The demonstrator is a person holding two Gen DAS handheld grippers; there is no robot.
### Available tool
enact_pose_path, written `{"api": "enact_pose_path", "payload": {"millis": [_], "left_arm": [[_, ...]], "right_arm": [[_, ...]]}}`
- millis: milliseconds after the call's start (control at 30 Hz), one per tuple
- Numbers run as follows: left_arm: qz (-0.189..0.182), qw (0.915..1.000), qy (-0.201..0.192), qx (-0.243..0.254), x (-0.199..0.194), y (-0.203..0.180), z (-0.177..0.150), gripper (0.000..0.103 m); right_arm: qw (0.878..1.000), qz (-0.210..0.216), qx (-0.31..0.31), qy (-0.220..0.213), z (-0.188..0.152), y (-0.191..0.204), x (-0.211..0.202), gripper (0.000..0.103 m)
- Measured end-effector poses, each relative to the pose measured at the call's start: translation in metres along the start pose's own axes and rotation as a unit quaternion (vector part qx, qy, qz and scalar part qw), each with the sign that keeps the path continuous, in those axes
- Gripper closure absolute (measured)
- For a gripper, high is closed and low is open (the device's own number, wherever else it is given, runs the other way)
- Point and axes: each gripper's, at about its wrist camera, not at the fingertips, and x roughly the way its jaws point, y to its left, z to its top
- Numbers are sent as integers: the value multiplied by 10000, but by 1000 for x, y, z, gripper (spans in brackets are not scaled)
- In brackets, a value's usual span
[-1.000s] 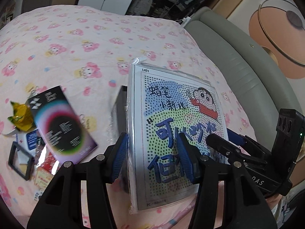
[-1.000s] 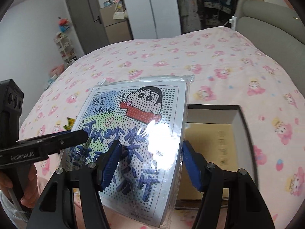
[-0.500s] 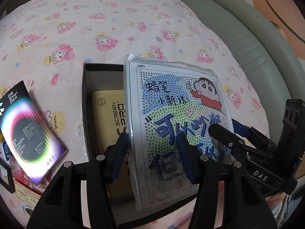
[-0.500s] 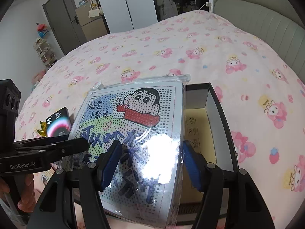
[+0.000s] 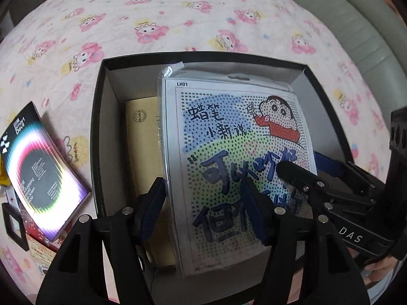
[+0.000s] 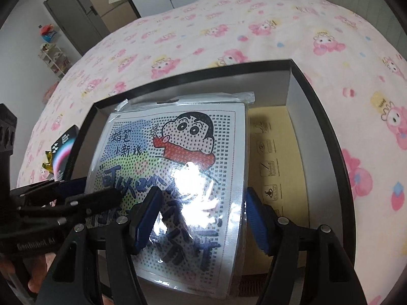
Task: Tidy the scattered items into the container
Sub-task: 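Lower the package flat into the shoebox and open both grippers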
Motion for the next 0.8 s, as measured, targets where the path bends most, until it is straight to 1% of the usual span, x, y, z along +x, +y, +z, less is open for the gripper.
{"api": "enact_pose_path", "payload": {"millis": [67,200,233,267,333,400,433,567,633,700,767,800], "left_arm": [[141,9999,29,47,3,-3,1,41],[240,9995,203,60,7,-5,4,42],[199,9995,243,57,7,-6,5,44],[127,9995,282,49,8,-6,6,48],[167,9995,245,123,5,-9,7,50],[241,9992,187,242,3,-12,7,50],[222,9991,187,323,2,-15,6,50],[4,9970,263,722,5,-33,3,49],[-50,9946,301,994,9,-46,1,47],[-84,9919,398,1203,17,-59,1,38],[-69,9890,531,1378,26,-69,3,35],[31,9881,584,1425,31,-72,4,35]], "right_arm": [[9999,8,45,100,-1,-2,4,39],[9994,-87,51,334,-3,-3,13,39],[9992,-113,70,367,-3,-4,14,39],[9991,-141,89,379,-3,-5,14,39],[9992,-160,98,342,-3,-5,11,39],[9994,-213,116,244,-3,-6,4,39],[9995,-245,142,138,-2,-8,-1,39],[9978,-435,398,-308,1,-20,-25,39],[9953,-606,569,-493,2,-29,-35,39],[9927,-743,717,-616,2,-36,-42,39],[9933,-609,799,-574,1,-39,-43,37],[9937,-579,810,-514,1,-40,-41,36]]}}
